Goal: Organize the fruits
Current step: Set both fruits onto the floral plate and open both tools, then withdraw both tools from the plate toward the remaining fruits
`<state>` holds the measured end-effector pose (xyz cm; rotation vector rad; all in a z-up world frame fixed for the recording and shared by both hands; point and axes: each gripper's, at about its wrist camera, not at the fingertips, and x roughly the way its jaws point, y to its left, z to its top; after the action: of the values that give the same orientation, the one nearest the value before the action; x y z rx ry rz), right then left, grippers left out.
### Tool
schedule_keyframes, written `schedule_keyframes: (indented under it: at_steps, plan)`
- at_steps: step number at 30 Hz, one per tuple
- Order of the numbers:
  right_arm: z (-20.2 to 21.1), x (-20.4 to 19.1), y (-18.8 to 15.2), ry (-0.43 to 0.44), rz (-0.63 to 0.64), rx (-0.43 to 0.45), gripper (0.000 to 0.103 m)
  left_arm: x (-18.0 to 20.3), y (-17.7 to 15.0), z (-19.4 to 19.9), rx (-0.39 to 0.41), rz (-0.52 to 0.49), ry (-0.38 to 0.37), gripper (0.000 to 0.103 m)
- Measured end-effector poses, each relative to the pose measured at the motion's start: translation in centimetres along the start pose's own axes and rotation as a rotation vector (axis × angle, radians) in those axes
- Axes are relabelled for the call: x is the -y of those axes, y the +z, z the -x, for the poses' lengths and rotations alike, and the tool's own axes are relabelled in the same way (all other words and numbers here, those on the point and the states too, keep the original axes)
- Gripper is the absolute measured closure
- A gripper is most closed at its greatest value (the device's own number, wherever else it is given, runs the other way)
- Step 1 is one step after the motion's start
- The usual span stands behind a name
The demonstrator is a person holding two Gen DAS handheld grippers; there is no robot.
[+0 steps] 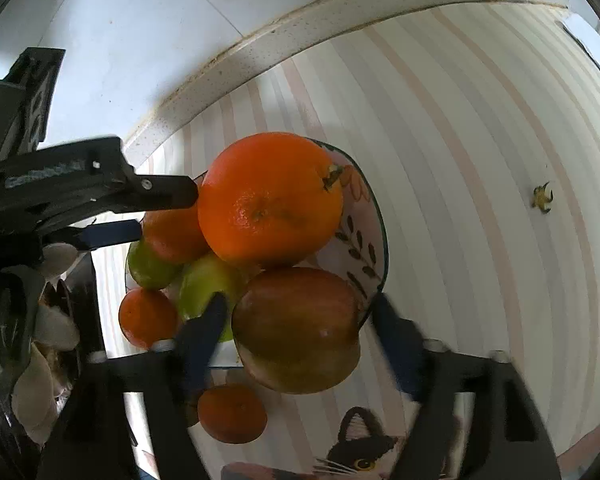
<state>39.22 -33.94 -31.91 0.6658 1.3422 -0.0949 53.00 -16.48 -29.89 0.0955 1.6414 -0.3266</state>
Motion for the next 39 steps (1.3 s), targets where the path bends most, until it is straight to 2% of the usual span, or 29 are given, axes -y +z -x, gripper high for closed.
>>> schedule_keyframes:
  at_steps: [1, 10, 18, 22, 28, 39]
  plan:
    - [0.0, -0.1, 0.0, -0.006, 0.004, -0.002, 0.009, -0.1, -0.1, 0.2, 0.004, -0.001, 0.001, 0.015]
    - [1.1, -1.6, -0.2, -0.071, 0.07, -0.02, 0.006, -1.9, -3.2, 3.0, 0.047, 0.041, -0.011, 0.014]
    - [3.0, -3.4, -2.0, -0.179, 0.196, -0.036, 0.006, -2.7, -9.1, 6.9, 0.177, 0.072, 0.072, 0.014]
    - [4.2, -3.8, -3.2, -0.189, 0.222, -0.028, 0.006, -3.1, -12.2, 8.1, 0.229, 0.079, 0.106, 0.014]
    - [7.2, -4.3, -4.7, -0.208, 0.262, 0.013, 0.006, -3.8, -16.1, 10.1, 0.284, 0.104, 0.131, 0.014]
    - [14.5, -6.1, -7.6, -0.219, 0.338, 0.148, 0.006, -2.2, -22.0, 14.7, 0.4, 0.092, 0.152, 0.014]
